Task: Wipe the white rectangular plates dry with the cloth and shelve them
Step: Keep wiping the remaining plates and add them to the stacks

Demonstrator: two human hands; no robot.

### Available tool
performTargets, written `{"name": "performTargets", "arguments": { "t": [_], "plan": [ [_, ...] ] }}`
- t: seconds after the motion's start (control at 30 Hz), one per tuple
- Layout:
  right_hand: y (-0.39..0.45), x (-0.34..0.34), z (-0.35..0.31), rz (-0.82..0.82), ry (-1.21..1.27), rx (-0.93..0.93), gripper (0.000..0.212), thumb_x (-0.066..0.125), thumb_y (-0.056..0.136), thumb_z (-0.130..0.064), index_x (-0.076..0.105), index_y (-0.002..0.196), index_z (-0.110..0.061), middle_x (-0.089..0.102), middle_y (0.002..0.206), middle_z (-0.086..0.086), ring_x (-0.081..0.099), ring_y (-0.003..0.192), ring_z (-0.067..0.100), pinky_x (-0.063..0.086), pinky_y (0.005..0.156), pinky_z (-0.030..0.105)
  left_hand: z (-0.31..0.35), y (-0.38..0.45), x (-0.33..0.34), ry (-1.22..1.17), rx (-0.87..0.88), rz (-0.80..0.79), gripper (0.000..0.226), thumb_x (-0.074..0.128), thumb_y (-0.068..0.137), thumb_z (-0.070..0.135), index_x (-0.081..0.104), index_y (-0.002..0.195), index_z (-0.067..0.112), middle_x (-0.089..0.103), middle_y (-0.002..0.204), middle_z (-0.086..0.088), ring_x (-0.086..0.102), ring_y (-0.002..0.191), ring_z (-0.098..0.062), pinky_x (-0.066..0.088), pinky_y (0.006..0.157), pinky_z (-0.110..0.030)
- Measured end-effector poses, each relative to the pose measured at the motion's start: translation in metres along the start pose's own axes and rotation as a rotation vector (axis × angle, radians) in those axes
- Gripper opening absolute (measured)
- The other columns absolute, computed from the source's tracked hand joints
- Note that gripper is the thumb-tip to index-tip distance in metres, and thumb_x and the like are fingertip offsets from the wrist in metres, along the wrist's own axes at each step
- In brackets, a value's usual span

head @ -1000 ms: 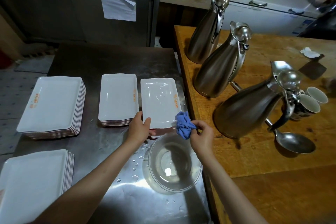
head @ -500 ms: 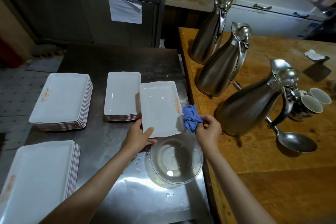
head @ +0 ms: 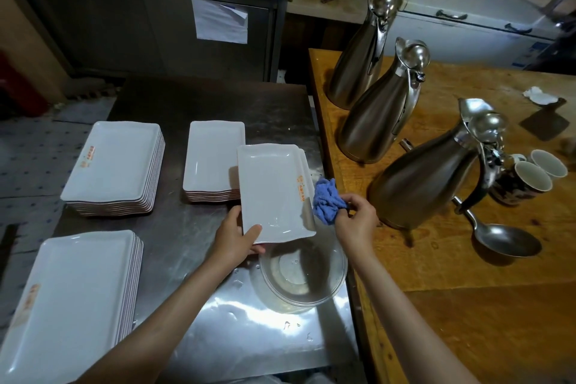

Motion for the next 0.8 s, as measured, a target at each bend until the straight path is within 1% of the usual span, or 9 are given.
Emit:
{"name": "performTargets", "arguments": {
  "t": [0.13,0.27,0.33,0.43,0.53,0.63,0.73,0.8],
  "plan": [
    [-0.003,0.000,0.001,-0.013,-0.008,-0.002,0.031,0.051,0.083,0.010,0.062,0.093,-0.018,0.060,0.104,0.002,0.058,0.095,0.011,0.052,0.071,0.018,-0.001,-0.005,0.000,0.055,0.028,-0.012,0.035,0.059,0.091,0.006,0.044,0.118,0.022,0.065,0.105,-0.004,0.066,0.053,-0.025,0.056,0.055,-0.033],
    [-0.007,-0.001,0.000,-0.010,-0.025,-0.001,0.032,0.051,0.084,0.010,0.060,0.091,-0.020,0.057,0.103,-0.001,0.054,0.089,0.004,0.047,0.063,0.011,-0.002,-0.010,0.001,0.101,0.044,-0.025,0.037,0.059,0.091,0.006,0.044,0.119,0.025,0.066,0.108,-0.004,0.068,0.055,-0.024,0.058,0.061,-0.040],
    [-0.008,-0.001,0.000,-0.012,-0.022,-0.006,0.031,0.051,0.085,0.010,0.060,0.091,-0.020,0.057,0.102,-0.001,0.053,0.085,0.002,0.046,0.061,0.010,-0.001,-0.012,0.002,0.116,0.053,-0.028,0.038,0.058,0.091,0.006,0.045,0.121,0.023,0.066,0.110,-0.007,0.067,0.053,-0.023,0.057,0.058,-0.037],
    [-0.010,-0.002,0.003,-0.022,-0.009,-0.006,0.030,0.051,0.085,0.009,0.061,0.091,-0.018,0.059,0.103,0.001,0.056,0.087,0.004,0.049,0.063,0.012,0.002,-0.016,0.003,0.171,0.056,-0.033,0.042,0.057,0.092,0.007,0.043,0.130,0.017,0.067,0.111,-0.010,0.066,0.049,-0.020,0.052,0.051,-0.024],
    [-0.010,-0.001,0.009,-0.026,0.007,0.002,0.029,0.052,0.084,0.009,0.062,0.089,-0.018,0.061,0.102,0.002,0.060,0.092,0.010,0.054,0.070,0.019,0.006,-0.021,0.004,0.228,0.081,-0.030,0.043,0.056,0.092,0.007,0.042,0.132,0.015,0.068,0.108,-0.011,0.066,0.048,-0.017,0.049,0.049,-0.018],
    [-0.011,-0.002,0.014,-0.021,0.003,0.021,0.030,0.053,0.084,0.009,0.062,0.088,-0.019,0.061,0.103,0.003,0.061,0.093,0.012,0.057,0.076,0.028,0.009,-0.024,0.004,0.289,0.116,-0.021,0.041,0.054,0.093,0.008,0.042,0.131,0.015,0.068,0.105,-0.010,0.066,0.047,-0.015,0.049,0.049,-0.016],
    [-0.011,-0.002,0.016,-0.014,0.000,0.019,0.029,0.053,0.084,0.008,0.063,0.090,-0.018,0.062,0.103,0.004,0.061,0.095,0.013,0.057,0.078,0.032,0.011,-0.026,0.004,0.348,0.152,-0.013,0.039,0.053,0.093,0.009,0.043,0.130,0.015,0.069,0.103,-0.008,0.066,0.047,-0.016,0.051,0.052,-0.018],
    [-0.012,-0.003,0.016,-0.012,-0.002,0.021,0.029,0.053,0.084,0.008,0.063,0.090,-0.019,0.062,0.102,0.003,0.061,0.095,0.013,0.057,0.078,0.031,0.013,-0.026,0.004,0.373,0.169,-0.010,0.038,0.052,0.093,0.010,0.044,0.130,0.015,0.069,0.103,-0.006,0.065,0.047,-0.016,0.052,0.052,-0.019]
  ]
}}
Point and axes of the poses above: each hand's wrist, its own y-axis towards the middle knuckle, its own x-axis out of the palm, z = x × y, the point moved 6 cm from there along y, towards the middle knuckle
